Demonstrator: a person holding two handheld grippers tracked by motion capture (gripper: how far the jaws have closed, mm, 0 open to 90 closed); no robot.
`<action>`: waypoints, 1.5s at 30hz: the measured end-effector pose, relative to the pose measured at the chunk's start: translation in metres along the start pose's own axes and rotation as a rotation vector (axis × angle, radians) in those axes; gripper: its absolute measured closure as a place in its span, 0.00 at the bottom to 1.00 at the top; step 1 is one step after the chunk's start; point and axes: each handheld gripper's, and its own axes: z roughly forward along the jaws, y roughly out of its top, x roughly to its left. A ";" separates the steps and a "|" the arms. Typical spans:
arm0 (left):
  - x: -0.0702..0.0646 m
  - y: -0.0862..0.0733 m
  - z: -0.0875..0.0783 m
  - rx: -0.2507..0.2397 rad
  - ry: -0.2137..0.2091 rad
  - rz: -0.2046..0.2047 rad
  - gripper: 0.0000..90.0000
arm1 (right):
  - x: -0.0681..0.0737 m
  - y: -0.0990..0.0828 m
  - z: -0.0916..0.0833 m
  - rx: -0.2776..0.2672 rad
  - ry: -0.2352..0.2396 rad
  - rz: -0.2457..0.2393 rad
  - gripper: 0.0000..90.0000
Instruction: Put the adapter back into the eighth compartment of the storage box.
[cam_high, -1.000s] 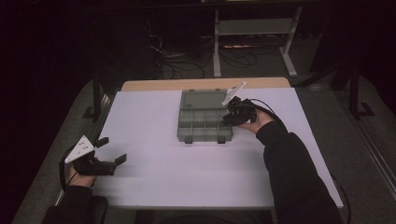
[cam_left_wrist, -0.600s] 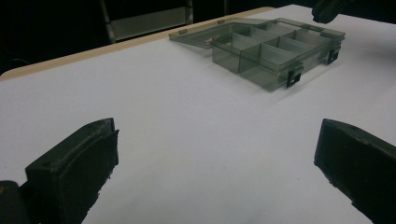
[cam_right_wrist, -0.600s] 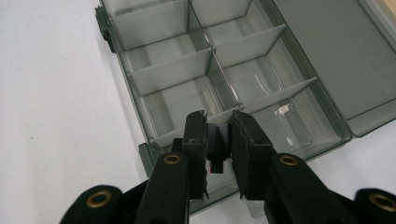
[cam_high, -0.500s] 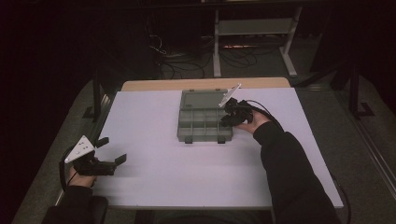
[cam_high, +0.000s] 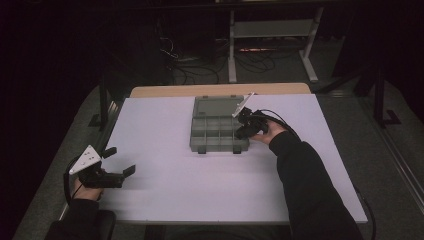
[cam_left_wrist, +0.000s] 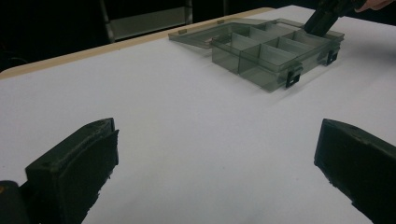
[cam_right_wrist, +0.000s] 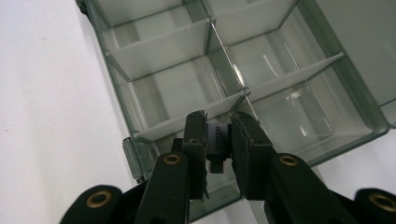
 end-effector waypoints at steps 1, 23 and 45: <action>0.000 0.000 0.000 0.000 -0.001 0.001 0.00 | 0.000 0.000 0.002 0.005 0.001 0.004 0.83; 0.000 0.000 0.000 0.000 0.000 0.004 0.00 | 0.005 0.003 -0.016 -0.051 -0.017 0.056 0.42; -0.001 0.001 0.001 0.001 -0.006 0.007 0.00 | 0.010 -0.004 -0.048 -0.138 -0.100 0.127 0.04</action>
